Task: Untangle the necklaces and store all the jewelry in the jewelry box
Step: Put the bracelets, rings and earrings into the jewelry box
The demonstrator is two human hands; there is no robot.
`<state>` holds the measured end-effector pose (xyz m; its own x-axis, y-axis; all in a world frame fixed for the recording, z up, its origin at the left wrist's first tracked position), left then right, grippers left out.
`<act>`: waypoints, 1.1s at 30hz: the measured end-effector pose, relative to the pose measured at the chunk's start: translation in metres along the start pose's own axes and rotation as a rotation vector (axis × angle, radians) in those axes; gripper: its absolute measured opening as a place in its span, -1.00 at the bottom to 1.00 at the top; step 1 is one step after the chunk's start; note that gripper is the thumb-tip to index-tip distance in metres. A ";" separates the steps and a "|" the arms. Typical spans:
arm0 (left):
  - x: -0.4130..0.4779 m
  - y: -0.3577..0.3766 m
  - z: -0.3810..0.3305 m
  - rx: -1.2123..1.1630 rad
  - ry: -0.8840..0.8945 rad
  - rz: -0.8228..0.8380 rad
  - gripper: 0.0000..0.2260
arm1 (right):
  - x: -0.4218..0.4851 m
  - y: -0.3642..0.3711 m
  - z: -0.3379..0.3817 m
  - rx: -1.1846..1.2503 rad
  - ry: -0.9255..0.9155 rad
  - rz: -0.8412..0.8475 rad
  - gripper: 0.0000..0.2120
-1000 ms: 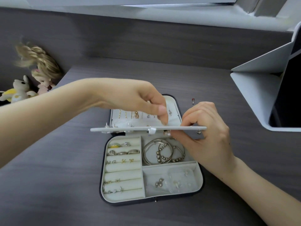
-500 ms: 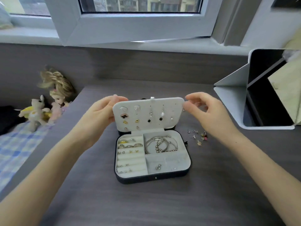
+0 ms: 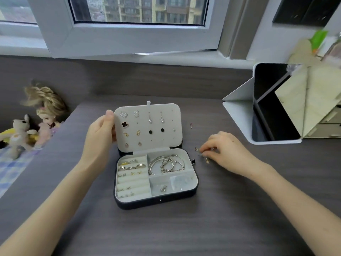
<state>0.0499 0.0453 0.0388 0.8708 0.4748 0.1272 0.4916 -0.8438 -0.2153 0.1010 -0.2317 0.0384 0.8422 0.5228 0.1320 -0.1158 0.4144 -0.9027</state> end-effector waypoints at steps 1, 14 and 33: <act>0.000 0.000 0.002 0.004 0.011 0.028 -0.68 | 0.001 0.002 0.000 -0.017 -0.016 -0.002 -0.86; 0.001 -0.004 0.010 0.063 0.099 0.057 -0.77 | 0.000 0.002 0.093 0.813 0.104 0.280 -0.90; 0.002 -0.017 0.024 0.110 0.023 -0.136 -0.75 | 0.028 0.075 0.152 0.503 0.197 0.397 -0.88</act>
<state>0.0432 0.0671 0.0195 0.7964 0.5760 0.1844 0.6037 -0.7391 -0.2987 0.0359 -0.0726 0.0367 0.7600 0.5810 -0.2912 -0.6277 0.5404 -0.5603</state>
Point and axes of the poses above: each hand's wrist, its own x-axis towards the middle knuckle, its own y-axis out of the palm, z = x × y, the point moved 5 cm from there along x, towards the middle knuckle, and after that the axes turned 10 degrees about x, right-handed, at the moved point
